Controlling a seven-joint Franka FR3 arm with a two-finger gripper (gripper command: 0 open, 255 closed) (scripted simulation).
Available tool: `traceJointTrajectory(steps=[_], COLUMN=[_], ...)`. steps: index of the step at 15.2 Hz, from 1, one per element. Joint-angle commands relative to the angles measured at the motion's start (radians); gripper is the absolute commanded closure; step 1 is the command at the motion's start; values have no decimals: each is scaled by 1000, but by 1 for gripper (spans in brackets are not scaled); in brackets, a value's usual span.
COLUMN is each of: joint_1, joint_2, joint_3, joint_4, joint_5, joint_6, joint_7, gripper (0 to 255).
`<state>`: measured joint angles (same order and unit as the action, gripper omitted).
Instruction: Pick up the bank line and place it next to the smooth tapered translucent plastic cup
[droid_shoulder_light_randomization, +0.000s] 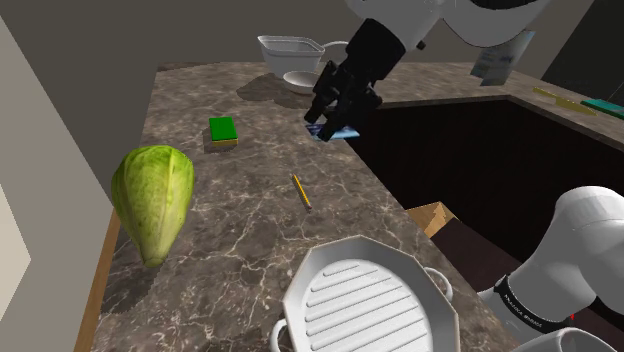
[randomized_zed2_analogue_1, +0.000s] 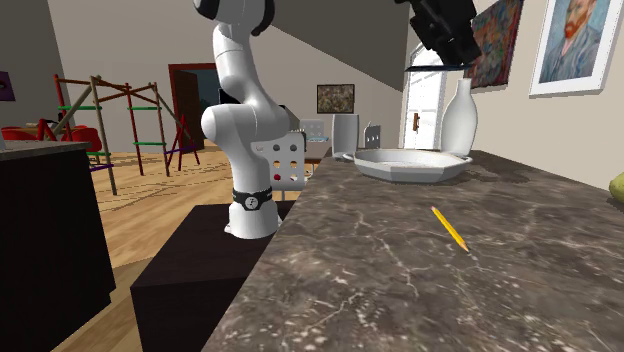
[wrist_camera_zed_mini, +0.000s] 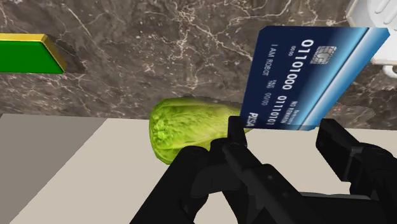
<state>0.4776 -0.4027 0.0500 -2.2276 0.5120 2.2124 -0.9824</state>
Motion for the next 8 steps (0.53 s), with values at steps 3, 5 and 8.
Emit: traceJointTrajectory(steps=[3,5,8], joint_1=[23,35,55], joint_2=[-123,-179,-260], joint_3=[65,96,145], joint_4=[-109,-152,-209], joint_5=[6,12,24], joint_6=[20,23,22], joint_7=[81,120,183], gripper=[255,255,255])
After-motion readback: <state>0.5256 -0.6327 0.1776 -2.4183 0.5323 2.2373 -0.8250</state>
